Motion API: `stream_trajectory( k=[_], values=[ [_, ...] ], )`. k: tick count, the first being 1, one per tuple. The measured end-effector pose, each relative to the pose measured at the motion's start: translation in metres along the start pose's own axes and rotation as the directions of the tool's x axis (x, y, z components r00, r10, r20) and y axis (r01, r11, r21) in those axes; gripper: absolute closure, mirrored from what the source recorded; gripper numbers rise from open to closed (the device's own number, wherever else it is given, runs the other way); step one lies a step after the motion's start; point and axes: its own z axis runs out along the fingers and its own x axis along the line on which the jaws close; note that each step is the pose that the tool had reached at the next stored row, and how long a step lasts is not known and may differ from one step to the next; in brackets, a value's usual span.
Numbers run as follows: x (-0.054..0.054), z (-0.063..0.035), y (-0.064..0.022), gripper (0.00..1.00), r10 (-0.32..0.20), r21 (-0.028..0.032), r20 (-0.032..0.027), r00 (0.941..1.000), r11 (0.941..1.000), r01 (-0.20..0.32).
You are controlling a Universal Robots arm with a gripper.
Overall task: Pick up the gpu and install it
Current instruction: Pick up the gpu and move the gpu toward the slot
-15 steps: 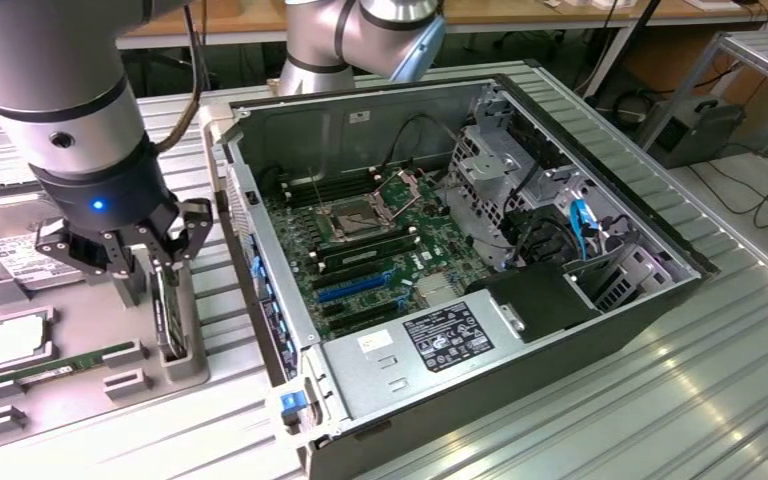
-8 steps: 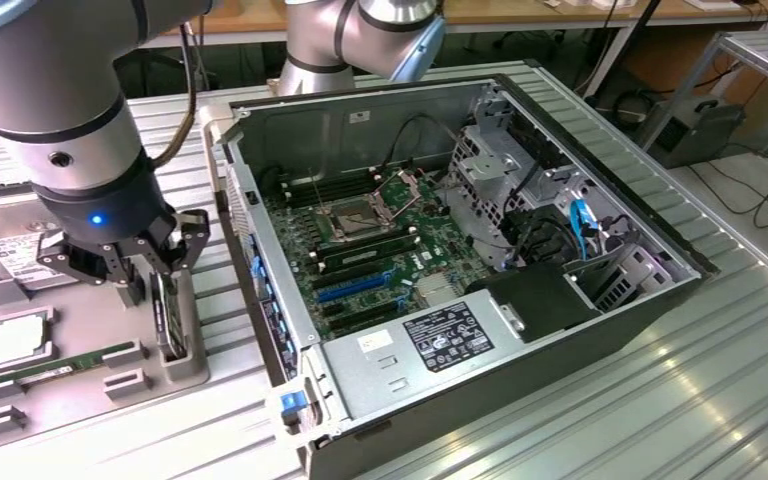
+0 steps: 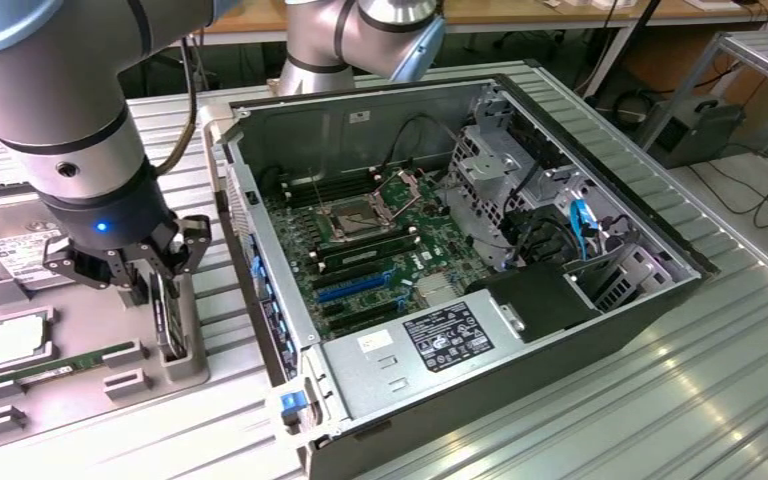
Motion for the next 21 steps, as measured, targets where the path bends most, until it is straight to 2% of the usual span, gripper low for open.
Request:
stream_trajectory(
  k=[8, 18, 19, 20, 21],
  values=[
    [0.0008, 0.0094, 0.0041, 0.64, 0.003, -0.0014, 0.0026, 1.0000, 1.0000, -0.003],
    [0.0013, 0.0100, 0.0043, 0.64, 0.012, -0.0032, 0.0032, 0.9999, 0.9999, -0.012],
    [0.0012, 0.0100, 0.0043, 0.65, 0.012, -0.0032, 0.0031, 0.9999, 0.9999, -0.012],
    [0.0013, 0.0100, 0.0043, 0.72, 0.012, -0.0032, 0.0031, 0.9999, 0.9999, -0.012],
    [0.0012, 0.0100, 0.0043, 0.72, 0.012, -0.0032, 0.0031, 0.9999, 0.9999, -0.012]
  ],
)
